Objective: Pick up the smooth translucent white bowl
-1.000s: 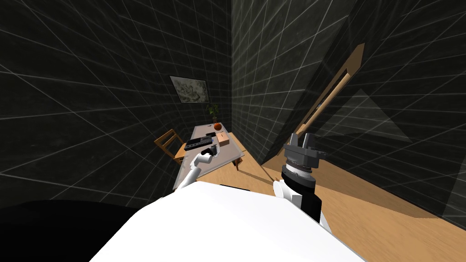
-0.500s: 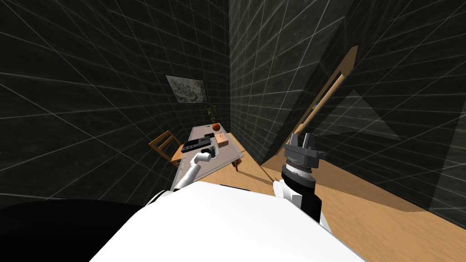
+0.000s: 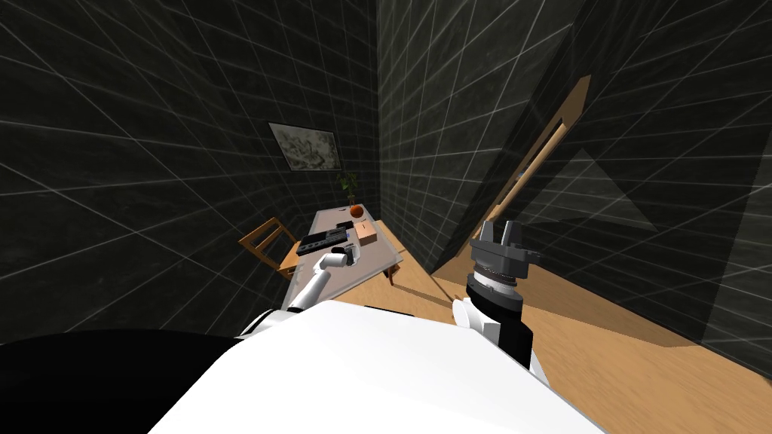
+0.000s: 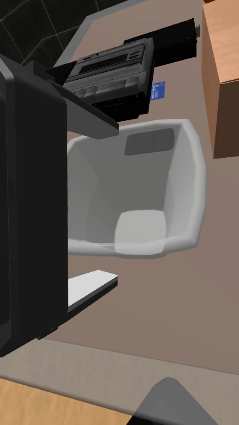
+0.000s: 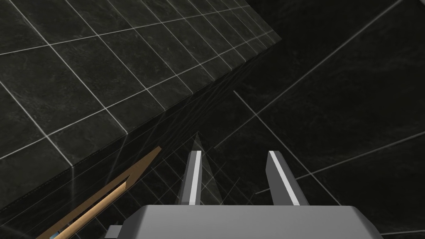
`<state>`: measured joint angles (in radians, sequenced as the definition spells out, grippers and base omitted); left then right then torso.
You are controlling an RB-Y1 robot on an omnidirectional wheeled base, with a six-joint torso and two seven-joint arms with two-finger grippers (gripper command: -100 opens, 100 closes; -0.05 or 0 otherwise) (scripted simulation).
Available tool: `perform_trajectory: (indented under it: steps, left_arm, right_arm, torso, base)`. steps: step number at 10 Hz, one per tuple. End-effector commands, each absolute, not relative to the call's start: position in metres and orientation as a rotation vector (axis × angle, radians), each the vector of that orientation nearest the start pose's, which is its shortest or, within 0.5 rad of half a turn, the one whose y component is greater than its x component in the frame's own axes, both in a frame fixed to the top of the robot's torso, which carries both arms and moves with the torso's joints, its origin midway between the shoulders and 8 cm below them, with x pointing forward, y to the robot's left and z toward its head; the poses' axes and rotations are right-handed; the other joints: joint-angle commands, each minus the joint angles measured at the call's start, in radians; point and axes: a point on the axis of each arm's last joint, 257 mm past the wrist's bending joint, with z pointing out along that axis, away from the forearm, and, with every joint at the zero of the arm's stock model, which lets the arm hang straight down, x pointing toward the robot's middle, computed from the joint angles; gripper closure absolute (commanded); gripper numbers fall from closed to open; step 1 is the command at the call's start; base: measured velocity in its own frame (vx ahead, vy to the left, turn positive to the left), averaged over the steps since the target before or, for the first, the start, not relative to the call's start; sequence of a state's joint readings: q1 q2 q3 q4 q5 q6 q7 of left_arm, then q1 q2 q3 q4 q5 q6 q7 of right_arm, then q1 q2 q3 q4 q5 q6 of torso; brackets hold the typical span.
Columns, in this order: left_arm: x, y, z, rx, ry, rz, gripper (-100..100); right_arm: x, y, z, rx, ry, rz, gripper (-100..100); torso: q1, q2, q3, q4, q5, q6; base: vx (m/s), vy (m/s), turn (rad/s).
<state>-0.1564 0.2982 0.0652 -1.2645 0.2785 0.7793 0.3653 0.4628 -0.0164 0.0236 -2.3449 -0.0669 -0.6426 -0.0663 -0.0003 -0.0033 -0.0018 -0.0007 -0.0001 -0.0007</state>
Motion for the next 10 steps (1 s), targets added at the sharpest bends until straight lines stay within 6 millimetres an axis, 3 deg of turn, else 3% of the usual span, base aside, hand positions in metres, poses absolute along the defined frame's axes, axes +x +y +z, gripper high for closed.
perform_trajectory:
  steps: [1, 4, 5, 6, 7, 10]
  left_arm:
    - [0.468, 0.36, -0.453, -2.302, 1.379, -0.669, -100]
    - [0.439, 0.371, -0.482, -2.409, 1.357, -0.574, -100]
    - [0.449, 0.371, -0.473, -2.38, 1.361, -0.602, -100]
    - [0.447, 0.371, -0.475, -2.386, 1.36, -0.596, 0]
    - [0.446, 0.375, -0.481, -2.394, 1.339, -0.593, -100]
    - [0.444, 0.38, -0.491, -2.408, 1.305, -0.587, -100]
  right_arm:
    - [0.303, -0.268, 0.087, 0.513, 0.399, 1.493, 0]
    - [0.303, -0.268, 0.087, 0.513, 0.399, 1.493, 0]
    - [0.303, -0.268, 0.087, 0.513, 0.399, 1.493, 0]
    - [0.303, -0.268, 0.087, 0.513, 0.399, 1.493, 0]
    - [0.303, -0.268, 0.087, 0.513, 0.399, 1.493, 0]
    - [0.303, -0.268, 0.087, 0.513, 0.399, 1.493, 0]
  torso:
    - [0.0, 0.0, 0.0, 0.0, 0.0, 0.0]
    - [0.0, 0.0, 0.0, 0.0, 0.0, 0.0]
    - [0.001, 0.0, 0.0, 0.0, 0.0, 0.0]
    - [0.001, 0.001, 0.001, 0.0, 0.0, 0.0]
    - [0.0, 0.002, 0.001, 0.001, 0.0, 0.0]
    - [0.002, 0.003, 0.002, 0.001, 0.001, 0.0]
  base:
    - [0.041, 0.001, -0.025]
    - [0.047, 0.004, -0.018]
    - [0.019, 0.006, -0.002]
    - [0.0, 0.0, 0.0]
    - [0.003, 0.018, -0.103]
    - [-0.001, 0.035, -0.106]
